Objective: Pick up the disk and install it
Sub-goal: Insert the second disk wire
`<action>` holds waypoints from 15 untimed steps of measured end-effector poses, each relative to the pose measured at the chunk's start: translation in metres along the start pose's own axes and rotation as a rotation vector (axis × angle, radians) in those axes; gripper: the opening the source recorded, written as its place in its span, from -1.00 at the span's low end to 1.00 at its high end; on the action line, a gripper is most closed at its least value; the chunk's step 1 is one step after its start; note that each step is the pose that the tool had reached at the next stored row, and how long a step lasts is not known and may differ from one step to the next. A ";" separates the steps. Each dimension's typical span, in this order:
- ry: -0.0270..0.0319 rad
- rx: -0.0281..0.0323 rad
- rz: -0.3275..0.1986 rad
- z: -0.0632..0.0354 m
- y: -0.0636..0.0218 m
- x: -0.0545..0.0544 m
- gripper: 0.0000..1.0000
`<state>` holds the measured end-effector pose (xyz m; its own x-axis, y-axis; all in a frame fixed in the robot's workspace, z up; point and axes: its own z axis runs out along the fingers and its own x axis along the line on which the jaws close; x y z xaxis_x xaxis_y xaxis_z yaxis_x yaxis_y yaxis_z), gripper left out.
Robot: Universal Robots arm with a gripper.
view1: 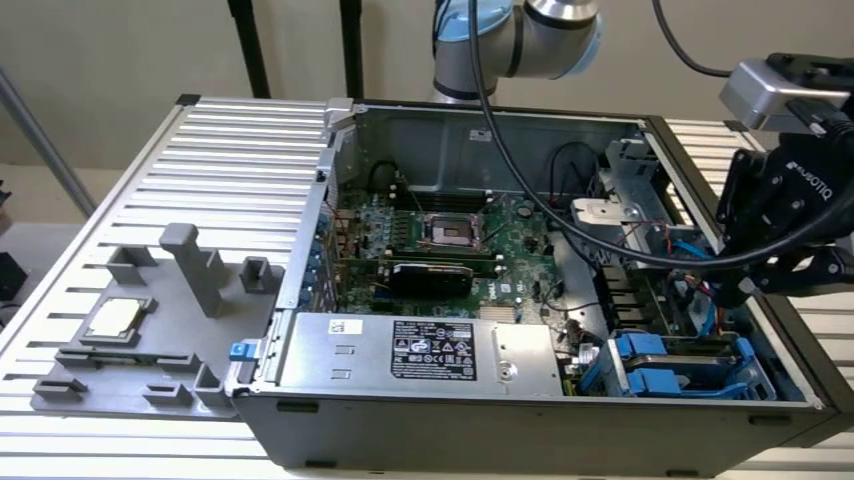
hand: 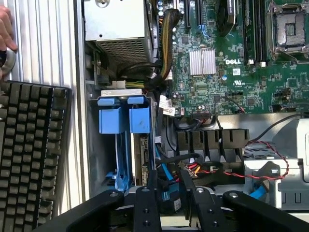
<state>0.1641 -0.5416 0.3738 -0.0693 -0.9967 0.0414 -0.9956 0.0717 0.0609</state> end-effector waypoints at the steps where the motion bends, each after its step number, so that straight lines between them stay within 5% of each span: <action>1: 0.0019 -0.0006 0.000 0.0004 -0.0001 0.000 -0.40; 6: 0.0054 -0.0014 0.000 0.0007 0.0002 -0.001 -0.67; 15: 0.0053 -0.0005 -0.002 -0.0018 0.0189 0.000 -0.67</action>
<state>0.1453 -0.5404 0.3768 -0.0665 -0.9967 0.0466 -0.9957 0.0694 0.0615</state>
